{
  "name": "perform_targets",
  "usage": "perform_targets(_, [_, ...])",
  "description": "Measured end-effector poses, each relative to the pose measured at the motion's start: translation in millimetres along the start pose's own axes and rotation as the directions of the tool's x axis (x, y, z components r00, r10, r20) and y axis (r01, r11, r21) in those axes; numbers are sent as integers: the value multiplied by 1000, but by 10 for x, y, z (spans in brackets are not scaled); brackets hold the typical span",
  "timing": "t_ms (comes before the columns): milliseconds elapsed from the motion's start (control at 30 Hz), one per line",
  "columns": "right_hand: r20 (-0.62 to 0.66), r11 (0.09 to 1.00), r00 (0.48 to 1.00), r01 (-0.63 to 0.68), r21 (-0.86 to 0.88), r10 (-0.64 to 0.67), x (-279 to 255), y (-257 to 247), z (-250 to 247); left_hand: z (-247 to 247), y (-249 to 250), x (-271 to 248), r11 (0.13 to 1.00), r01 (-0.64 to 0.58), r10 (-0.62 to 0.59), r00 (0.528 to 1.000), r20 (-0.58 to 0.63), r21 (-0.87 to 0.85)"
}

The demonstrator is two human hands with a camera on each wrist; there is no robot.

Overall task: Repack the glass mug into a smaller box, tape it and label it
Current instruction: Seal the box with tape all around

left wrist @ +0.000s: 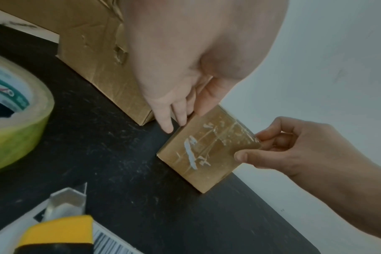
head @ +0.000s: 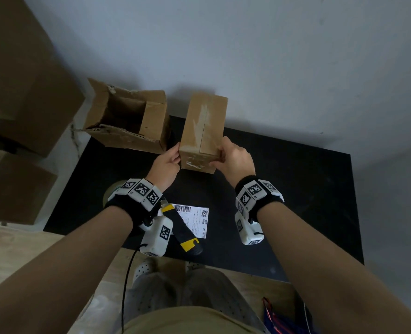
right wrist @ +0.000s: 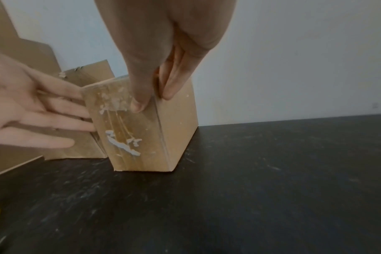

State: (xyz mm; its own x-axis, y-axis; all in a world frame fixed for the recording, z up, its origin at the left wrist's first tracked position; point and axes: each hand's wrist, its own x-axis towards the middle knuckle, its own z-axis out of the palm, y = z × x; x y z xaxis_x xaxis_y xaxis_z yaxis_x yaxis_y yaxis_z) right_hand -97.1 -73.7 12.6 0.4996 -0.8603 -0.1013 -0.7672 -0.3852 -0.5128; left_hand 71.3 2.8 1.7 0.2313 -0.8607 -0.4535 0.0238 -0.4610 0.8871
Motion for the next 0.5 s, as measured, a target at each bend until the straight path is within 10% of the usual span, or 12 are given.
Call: perform_targets(500, [-109, 988, 992, -51, 145, 67, -115, 86, 115, 36, 11, -68, 980, -159, 165, 985, -46, 116])
